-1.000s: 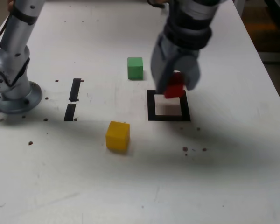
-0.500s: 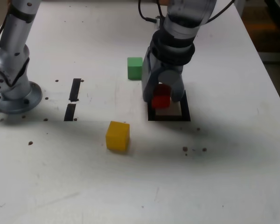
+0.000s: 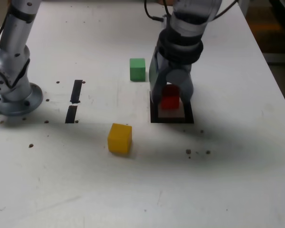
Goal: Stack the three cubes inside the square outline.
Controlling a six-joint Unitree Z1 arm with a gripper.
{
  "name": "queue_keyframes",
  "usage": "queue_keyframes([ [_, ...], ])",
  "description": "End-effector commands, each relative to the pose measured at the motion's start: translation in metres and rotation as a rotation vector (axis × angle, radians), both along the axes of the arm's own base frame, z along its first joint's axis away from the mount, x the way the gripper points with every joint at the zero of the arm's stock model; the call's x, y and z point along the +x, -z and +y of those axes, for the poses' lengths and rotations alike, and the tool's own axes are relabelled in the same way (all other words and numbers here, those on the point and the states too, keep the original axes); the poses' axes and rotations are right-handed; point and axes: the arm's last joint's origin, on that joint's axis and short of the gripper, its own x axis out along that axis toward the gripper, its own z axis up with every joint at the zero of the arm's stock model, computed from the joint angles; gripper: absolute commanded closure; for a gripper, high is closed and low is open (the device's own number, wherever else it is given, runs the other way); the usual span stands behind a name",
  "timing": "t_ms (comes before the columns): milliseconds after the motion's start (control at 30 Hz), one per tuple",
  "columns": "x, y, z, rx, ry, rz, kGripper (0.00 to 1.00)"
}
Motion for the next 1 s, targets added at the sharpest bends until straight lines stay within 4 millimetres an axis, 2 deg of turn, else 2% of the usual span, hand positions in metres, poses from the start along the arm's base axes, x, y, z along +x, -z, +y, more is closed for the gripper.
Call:
queue_keyframes([
  [0, 0.002, 0.005, 0.000, -0.006, 0.004, 0.002, 0.83],
  [67, 0.003, 0.006, 0.000, -0.007, 0.004, 0.002, 0.81],
  [133, 0.002, 0.005, 0.000, -0.008, 0.004, 0.005, 0.73],
  [200, 0.001, 0.004, 0.000, -0.007, 0.004, 0.007, 0.54],
  [300, 0.000, 0.001, 0.000, -0.005, 0.006, 0.013, 0.20],
  [367, 0.000, -0.002, 0.000, -0.005, 0.013, 0.012, 0.05],
  [400, -0.001, -0.004, 0.000, -0.005, 0.018, 0.013, 0.02],
  [533, -0.004, -0.021, -0.002, -0.003, 0.046, 0.006, 0.00],
  [633, -0.016, -0.052, -0.010, 0.012, 0.079, -0.022, 0.00],
  [767, -0.052, -0.101, -0.027, 0.060, 0.155, -0.087, 0.00],
  [833, -0.074, -0.116, -0.037, 0.078, 0.204, -0.106, 0.00],
  [900, -0.092, -0.120, -0.048, 0.077, 0.251, -0.097, 0.00],
  [967, -0.102, -0.113, -0.060, 0.057, 0.291, -0.054, 0.00],
])
